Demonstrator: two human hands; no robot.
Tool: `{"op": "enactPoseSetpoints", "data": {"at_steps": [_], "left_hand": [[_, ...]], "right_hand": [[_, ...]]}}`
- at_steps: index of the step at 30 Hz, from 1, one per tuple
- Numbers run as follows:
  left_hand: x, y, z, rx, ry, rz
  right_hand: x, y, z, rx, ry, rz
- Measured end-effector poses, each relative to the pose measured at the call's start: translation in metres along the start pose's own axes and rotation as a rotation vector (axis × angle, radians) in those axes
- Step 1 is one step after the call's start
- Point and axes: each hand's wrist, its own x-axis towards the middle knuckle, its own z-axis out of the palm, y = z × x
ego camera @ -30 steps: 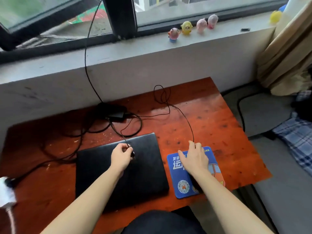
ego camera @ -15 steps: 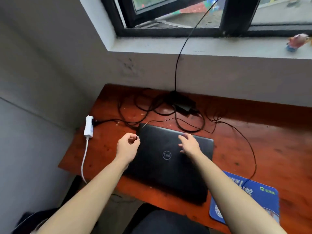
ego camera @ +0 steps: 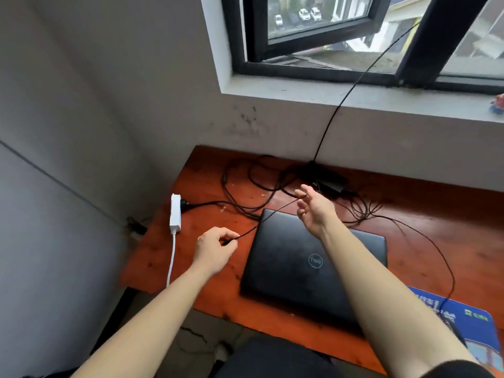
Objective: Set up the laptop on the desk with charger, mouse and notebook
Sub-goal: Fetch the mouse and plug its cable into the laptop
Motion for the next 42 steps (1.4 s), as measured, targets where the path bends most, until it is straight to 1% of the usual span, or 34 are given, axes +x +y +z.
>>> {"op": "enactPoseSetpoints", "data": {"at_steps": [3, 5, 8, 9, 11, 13, 14, 17, 20, 22, 25, 26, 27, 29, 32, 34, 36, 39, 40, 42], "left_hand": [[0.018, -0.026, -0.014, -0.035, -0.023, 0.044], [0.029, -0.043, -0.021, -0.016, -0.056, 0.074], [0.038, -0.064, -0.021, 0.002, -0.123, 0.055], [0.042, -0.067, -0.02, -0.011, -0.133, 0.045], [0.048, -0.073, -0.017, -0.046, -0.145, 0.035], [0.058, -0.077, -0.013, -0.054, -0.14, 0.009], [0.063, -0.079, -0.01, -0.071, -0.14, -0.03], [0.079, -0.076, -0.003, -0.187, -0.125, -0.163], [0.091, -0.072, 0.009, -0.281, -0.117, -0.252], [0.096, -0.073, 0.019, -0.359, -0.118, -0.327], [0.097, -0.081, 0.038, -0.537, -0.097, -0.504], [0.095, -0.085, 0.044, -0.572, -0.083, -0.571], [0.092, -0.089, 0.051, -0.595, -0.071, -0.628], [0.085, -0.102, 0.066, -0.589, -0.059, -0.717], [0.077, -0.113, 0.076, -0.565, -0.04, -0.778], [0.075, -0.118, 0.08, -0.526, -0.02, -0.749], [0.075, -0.118, 0.082, -0.417, -0.016, -0.653], [0.075, -0.115, 0.081, -0.159, -0.052, -0.477], [0.076, -0.112, 0.08, -0.112, -0.062, -0.459], [0.077, -0.106, 0.075, -0.087, -0.074, -0.478]], "right_hand": [[-0.003, -0.001, 0.026, 0.024, 0.049, -0.058], [-0.002, 0.007, 0.045, 0.047, 0.085, -0.108], [-0.006, 0.019, 0.063, 0.021, 0.151, -0.155], [-0.005, 0.02, 0.065, -0.044, 0.161, -0.186], [0.0, 0.018, 0.065, -0.273, 0.163, -0.286], [0.004, 0.012, 0.064, -0.548, 0.124, -0.39], [0.008, 0.007, 0.065, -0.646, 0.095, -0.422], [0.03, -0.004, 0.066, -0.749, 0.026, -0.501], [0.056, -0.009, 0.07, -0.828, -0.023, -0.576], [0.075, -0.003, 0.073, -0.783, -0.031, -0.555], [0.102, 0.021, 0.069, -0.609, 0.006, -0.395], [0.11, 0.036, 0.063, -0.605, 0.035, -0.34], [0.116, 0.05, 0.054, -0.661, 0.069, -0.301], [0.128, 0.08, 0.031, -0.94, 0.139, -0.249], [0.13, 0.107, 0.011, -1.289, 0.218, -0.309], [0.131, 0.116, 0.01, -1.438, 0.248, -0.415], [0.132, 0.119, 0.011, -1.493, 0.233, -0.489], [0.124, 0.114, 0.009, -1.455, 0.192, -0.477], [0.119, 0.112, 0.007, -1.415, 0.184, -0.457], [0.103, 0.115, 0.004, -1.38, 0.158, -0.433]]}}
